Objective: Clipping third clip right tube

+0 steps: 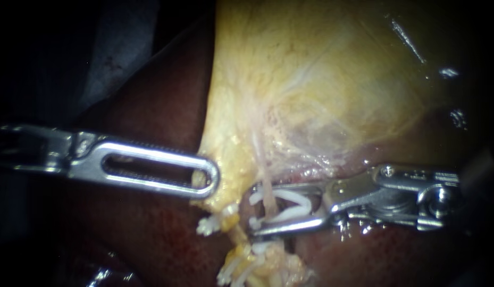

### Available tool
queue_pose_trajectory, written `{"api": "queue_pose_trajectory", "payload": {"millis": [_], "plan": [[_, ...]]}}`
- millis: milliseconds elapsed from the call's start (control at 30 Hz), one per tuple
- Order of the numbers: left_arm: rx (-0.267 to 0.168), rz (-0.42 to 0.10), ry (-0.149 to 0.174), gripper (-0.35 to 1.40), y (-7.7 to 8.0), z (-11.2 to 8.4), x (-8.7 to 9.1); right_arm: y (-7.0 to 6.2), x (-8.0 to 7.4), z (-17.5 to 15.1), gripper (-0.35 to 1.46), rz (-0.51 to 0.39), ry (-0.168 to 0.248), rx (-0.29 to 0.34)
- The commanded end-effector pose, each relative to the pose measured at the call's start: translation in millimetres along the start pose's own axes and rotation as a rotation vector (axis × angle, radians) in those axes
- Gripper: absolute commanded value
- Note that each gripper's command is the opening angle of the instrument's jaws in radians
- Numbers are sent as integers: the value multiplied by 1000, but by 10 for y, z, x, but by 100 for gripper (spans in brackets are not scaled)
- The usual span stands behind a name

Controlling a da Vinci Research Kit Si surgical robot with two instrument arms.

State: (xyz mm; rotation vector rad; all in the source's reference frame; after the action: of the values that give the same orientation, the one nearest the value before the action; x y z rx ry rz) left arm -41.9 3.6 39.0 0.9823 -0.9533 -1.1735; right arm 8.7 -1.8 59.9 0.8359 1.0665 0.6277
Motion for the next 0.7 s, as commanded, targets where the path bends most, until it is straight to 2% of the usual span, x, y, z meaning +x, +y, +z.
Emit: {"api": "queue_pose_trajectory", "payload": {"millis": [33,200,333,467,700], "plan": [[1,0,1,-35,1,0,0,-1,4,-1,50,1,3,2],[1,1,1,-35,4,0,-1,-4,15,-4,50,7,19,13],[1,1,2,-35,6,-1,-1,-6,30,-11,47,14,50,35],[1,1,2,-35,6,-1,-2,-8,42,-15,45,21,56,40],[1,1,2,-35,7,-1,-2,-8,45,-16,43,23,56,40]]}}
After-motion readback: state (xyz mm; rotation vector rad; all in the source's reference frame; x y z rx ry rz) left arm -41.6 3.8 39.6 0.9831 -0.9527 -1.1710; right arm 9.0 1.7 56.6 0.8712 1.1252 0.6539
